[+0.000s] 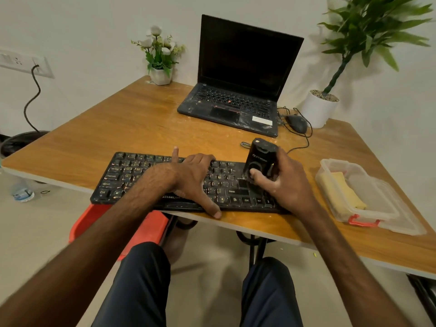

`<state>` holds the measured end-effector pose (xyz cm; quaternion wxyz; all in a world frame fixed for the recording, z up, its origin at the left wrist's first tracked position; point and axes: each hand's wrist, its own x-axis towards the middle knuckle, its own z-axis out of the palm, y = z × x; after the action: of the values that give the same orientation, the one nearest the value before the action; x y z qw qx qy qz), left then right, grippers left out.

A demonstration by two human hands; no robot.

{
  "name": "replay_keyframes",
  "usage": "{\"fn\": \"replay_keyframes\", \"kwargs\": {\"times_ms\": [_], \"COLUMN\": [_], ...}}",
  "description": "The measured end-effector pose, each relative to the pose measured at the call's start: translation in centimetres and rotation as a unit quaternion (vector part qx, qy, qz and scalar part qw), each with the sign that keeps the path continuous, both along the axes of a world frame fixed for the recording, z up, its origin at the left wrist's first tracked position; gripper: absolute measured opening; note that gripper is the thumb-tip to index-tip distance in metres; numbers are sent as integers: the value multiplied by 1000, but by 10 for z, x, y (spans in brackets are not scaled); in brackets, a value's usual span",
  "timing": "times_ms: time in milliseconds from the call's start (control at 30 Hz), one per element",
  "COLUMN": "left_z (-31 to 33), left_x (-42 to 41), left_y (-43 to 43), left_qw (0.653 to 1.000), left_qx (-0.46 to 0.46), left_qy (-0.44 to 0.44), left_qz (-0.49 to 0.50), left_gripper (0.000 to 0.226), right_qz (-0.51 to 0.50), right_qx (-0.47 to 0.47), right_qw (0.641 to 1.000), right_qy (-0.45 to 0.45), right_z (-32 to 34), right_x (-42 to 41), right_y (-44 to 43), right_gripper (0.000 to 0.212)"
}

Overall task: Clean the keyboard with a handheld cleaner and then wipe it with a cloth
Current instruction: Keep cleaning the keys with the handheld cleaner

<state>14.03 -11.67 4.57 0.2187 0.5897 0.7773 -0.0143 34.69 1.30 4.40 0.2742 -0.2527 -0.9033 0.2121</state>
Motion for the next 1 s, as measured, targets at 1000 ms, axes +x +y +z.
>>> {"fn": "replay_keyframes", "kwargs": {"times_ms": [1000], "left_z": [3], "left_x": [1], "left_y": [0], "left_qw": [1000], "left_qx": [-5], "left_qy": [9], "left_qz": [4], "left_gripper": [145], "right_qz": [87], "right_qx": [44], "right_qw": [994], "right_qy": [-43], "right_z": [-6], "right_x": [11], "right_y": [-36], "right_gripper": [63]}}
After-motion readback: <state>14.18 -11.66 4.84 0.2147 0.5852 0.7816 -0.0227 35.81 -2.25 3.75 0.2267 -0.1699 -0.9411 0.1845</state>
